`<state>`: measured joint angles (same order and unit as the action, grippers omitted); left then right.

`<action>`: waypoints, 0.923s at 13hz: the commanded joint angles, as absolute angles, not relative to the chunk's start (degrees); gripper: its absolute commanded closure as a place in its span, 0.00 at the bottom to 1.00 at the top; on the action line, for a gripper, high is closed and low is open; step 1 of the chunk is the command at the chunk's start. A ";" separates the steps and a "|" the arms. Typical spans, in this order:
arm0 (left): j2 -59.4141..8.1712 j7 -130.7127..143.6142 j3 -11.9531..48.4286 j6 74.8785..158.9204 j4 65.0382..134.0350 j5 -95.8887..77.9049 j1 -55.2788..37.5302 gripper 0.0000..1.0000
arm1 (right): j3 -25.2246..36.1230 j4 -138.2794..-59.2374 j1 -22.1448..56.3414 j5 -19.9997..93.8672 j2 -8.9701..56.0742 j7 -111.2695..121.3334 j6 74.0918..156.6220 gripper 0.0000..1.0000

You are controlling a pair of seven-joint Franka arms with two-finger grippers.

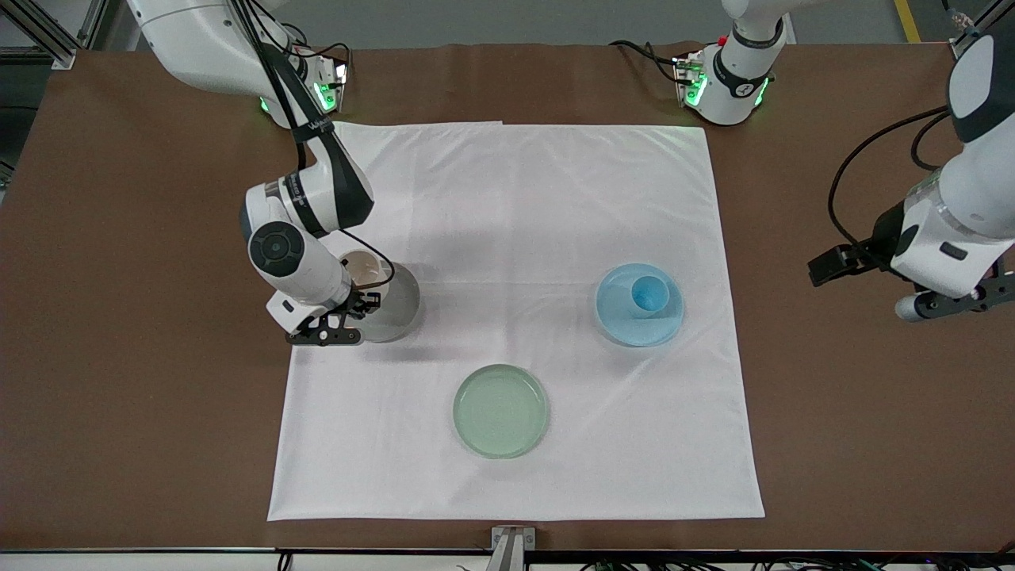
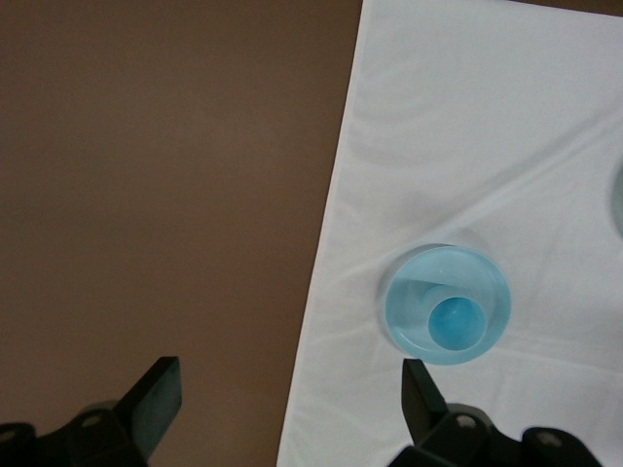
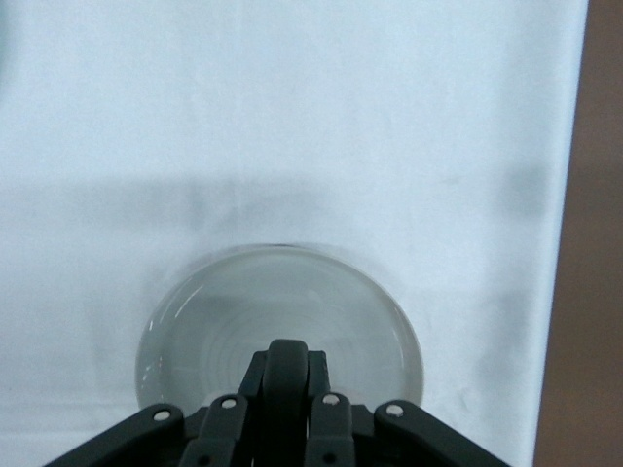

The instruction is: Place blue cup in blue plate and white mug in gray plate

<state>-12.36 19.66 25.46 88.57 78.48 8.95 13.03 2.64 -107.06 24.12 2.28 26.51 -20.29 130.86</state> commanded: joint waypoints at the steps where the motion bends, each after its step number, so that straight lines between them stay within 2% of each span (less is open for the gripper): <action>1: -2.93 8.31 16.04 86.41 83.74 9.50 7.58 0.00 | 3.25 -105.56 24.34 3.52 29.96 -20.22 133.24 0.91; 4: 1.31 0.89 3.91 81.84 85.61 4.25 0.11 0.00 | 3.25 -104.94 24.52 3.52 31.37 -20.13 133.24 0.91; 9: 3.43 1.76 3.16 81.56 87.62 2.02 -0.09 0.00 | 3.25 -104.24 24.70 3.60 32.61 -20.21 133.24 0.86; 10: 4.21 1.93 3.16 82.95 88.93 2.02 -0.17 0.00 | 3.25 -104.24 24.70 3.60 32.61 -20.13 133.16 0.80; 11: 4.83 2.02 3.34 83.93 89.99 1.93 -0.18 0.00 | 3.25 -104.15 24.70 3.60 32.52 -20.13 133.07 0.54; 12: 5.01 2.02 4.65 84.20 90.26 1.93 0.78 0.00 | 3.25 -103.98 24.70 3.60 32.52 -20.30 132.63 0.17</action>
<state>2.47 1.72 3.62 82.41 87.30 2.84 0.08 2.97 -105.05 24.23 2.84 32.10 -20.27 133.48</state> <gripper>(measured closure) 0.000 0.771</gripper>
